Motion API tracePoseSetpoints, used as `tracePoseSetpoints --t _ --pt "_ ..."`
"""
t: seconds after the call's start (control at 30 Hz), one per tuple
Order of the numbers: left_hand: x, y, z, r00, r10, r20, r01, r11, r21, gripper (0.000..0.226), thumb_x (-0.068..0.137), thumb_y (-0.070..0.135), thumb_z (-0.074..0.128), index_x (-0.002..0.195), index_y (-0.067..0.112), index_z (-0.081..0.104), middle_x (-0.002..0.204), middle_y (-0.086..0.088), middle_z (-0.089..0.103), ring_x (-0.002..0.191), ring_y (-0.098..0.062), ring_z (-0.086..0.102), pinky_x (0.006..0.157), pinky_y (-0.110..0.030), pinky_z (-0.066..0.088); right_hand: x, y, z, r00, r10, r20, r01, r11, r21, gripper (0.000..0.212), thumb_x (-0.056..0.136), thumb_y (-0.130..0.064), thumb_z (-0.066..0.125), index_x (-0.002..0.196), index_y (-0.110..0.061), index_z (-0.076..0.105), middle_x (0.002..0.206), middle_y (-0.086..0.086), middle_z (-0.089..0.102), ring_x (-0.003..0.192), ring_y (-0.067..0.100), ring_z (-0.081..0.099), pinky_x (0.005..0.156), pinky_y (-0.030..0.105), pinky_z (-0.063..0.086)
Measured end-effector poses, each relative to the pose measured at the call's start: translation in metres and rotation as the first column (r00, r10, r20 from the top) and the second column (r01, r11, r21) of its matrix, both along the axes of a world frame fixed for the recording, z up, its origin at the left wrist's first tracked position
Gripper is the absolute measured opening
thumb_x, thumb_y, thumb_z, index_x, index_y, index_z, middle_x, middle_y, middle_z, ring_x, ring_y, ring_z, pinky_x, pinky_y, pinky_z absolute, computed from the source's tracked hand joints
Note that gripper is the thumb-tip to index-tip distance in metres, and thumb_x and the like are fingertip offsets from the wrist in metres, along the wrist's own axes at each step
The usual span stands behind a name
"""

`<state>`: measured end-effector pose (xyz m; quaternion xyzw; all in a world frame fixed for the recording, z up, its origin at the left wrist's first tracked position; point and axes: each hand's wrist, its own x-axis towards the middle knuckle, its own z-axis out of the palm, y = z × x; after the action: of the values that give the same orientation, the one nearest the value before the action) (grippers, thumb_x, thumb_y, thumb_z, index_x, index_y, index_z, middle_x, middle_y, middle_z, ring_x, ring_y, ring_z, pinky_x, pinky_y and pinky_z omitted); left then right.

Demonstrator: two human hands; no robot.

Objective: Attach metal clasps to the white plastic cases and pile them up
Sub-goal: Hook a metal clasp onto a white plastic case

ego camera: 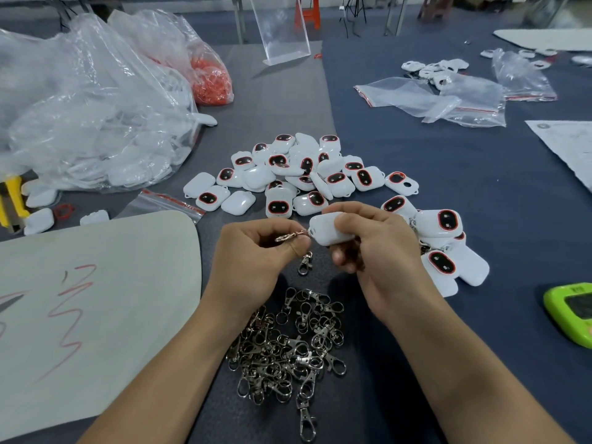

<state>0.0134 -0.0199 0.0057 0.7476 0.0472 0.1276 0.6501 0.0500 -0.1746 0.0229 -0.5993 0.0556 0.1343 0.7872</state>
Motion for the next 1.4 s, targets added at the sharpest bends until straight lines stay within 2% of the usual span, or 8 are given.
tracePoseSetpoints --t 0.2,0.4,0.47,0.6,0.83,0.97,1.13,1.4 --pt "-0.001 -0.002 0.002 0.999 0.045 -0.022 -0.045 0.999 -0.018 0.026 0.078 0.001 0.081 0.074 0.027 0.081 0.068 0.007 0.074 0.062 0.001 0.061 0.063 -0.01 0.047 0.0 0.002 -0.001 0.998 -0.019 0.064 0.023 0.997 -0.071 0.024 0.095 0.001 0.054 0.088 -0.011 0.074 0.067 0.008 0.07 0.038 0.013 0.046 0.036 0.02 0.03" --pt "-0.007 -0.002 0.005 0.995 0.104 0.013 -0.102 0.938 0.331 0.025 0.077 0.013 0.086 0.074 0.037 0.079 0.051 0.022 0.06 0.044 -0.002 0.05 0.046 -0.01 0.033 -0.004 0.005 -0.004 0.986 -0.045 0.159 0.062 0.993 -0.102 0.027 0.093 0.001 0.058 0.081 -0.015 0.076 0.066 0.008 0.069 0.038 0.015 0.047 0.036 0.019 0.032" --pt "-0.008 0.001 0.004 0.991 0.121 0.05 -0.129 0.85 0.51 0.027 0.076 0.018 0.084 0.083 0.043 0.077 0.065 0.017 0.068 0.066 -0.007 0.062 0.06 -0.02 0.043 -0.006 0.007 -0.005 0.978 -0.043 0.203 0.068 0.99 -0.12 0.026 0.092 0.001 0.06 0.08 -0.015 0.077 0.062 0.007 0.067 0.039 0.016 0.049 0.037 0.019 0.034" --pt "-0.01 0.002 0.004 0.964 0.109 0.241 -0.253 0.642 0.723 0.01 0.076 0.02 0.077 0.078 0.03 0.078 0.06 0.016 0.06 0.072 -0.004 0.042 0.07 -0.022 0.028 -0.008 0.011 -0.006 0.981 -0.034 0.191 0.05 0.995 -0.081 0.024 0.092 0.003 0.059 0.083 -0.012 0.075 0.063 0.01 0.067 0.04 0.018 0.052 0.036 0.022 0.036" --pt "-0.008 -0.004 0.005 0.977 0.183 0.11 -0.211 0.91 0.358 0.02 0.075 0.017 0.086 0.074 0.036 0.079 0.067 0.019 0.072 0.066 -0.004 0.068 0.061 -0.01 0.047 -0.002 0.003 -0.006 0.974 -0.106 0.201 0.163 0.943 -0.289 0.025 0.085 -0.004 0.064 0.076 -0.022 0.078 0.066 -0.001 0.071 0.049 0.013 0.056 0.045 0.023 0.042" --pt "-0.007 -0.003 0.006 0.978 0.163 0.13 -0.2 0.911 0.362 0.018 0.078 0.017 0.082 0.077 0.034 0.078 0.072 0.018 0.073 0.072 -0.005 0.069 0.072 -0.018 0.052 -0.006 -0.001 -0.005 0.923 0.026 0.384 0.222 0.778 -0.588 0.014 0.073 -0.033 0.07 0.084 -0.035 0.078 0.074 -0.016 0.071 0.066 0.001 0.062 0.066 0.022 0.048" --pt "-0.011 -0.005 0.008 0.965 0.156 0.212 -0.241 0.849 0.471 0.026 0.074 0.034 0.077 0.098 0.044 0.071 0.085 0.023 0.07 0.083 -0.008 0.066 0.078 -0.029 0.051 -0.015 0.001 0.0 0.845 0.211 0.491 0.195 0.733 -0.651 0.019 0.072 -0.056 0.074 0.085 -0.042 0.076 0.08 -0.017 0.067 0.077 0.002 0.057 0.068 0.017 0.041" --pt "-0.006 -0.001 0.003 0.979 0.116 0.165 -0.171 0.913 0.371 0.01 0.076 0.021 0.08 0.077 0.031 0.077 0.073 0.014 0.071 0.073 -0.008 0.065 0.073 -0.025 0.052 -0.011 -0.003 0.0 0.848 0.232 0.476 0.108 0.804 -0.585 0.024 0.081 -0.007 0.078 0.078 -0.03 0.08 0.068 -0.016 0.073 0.063 0.002 0.069 0.057 0.016 0.053"
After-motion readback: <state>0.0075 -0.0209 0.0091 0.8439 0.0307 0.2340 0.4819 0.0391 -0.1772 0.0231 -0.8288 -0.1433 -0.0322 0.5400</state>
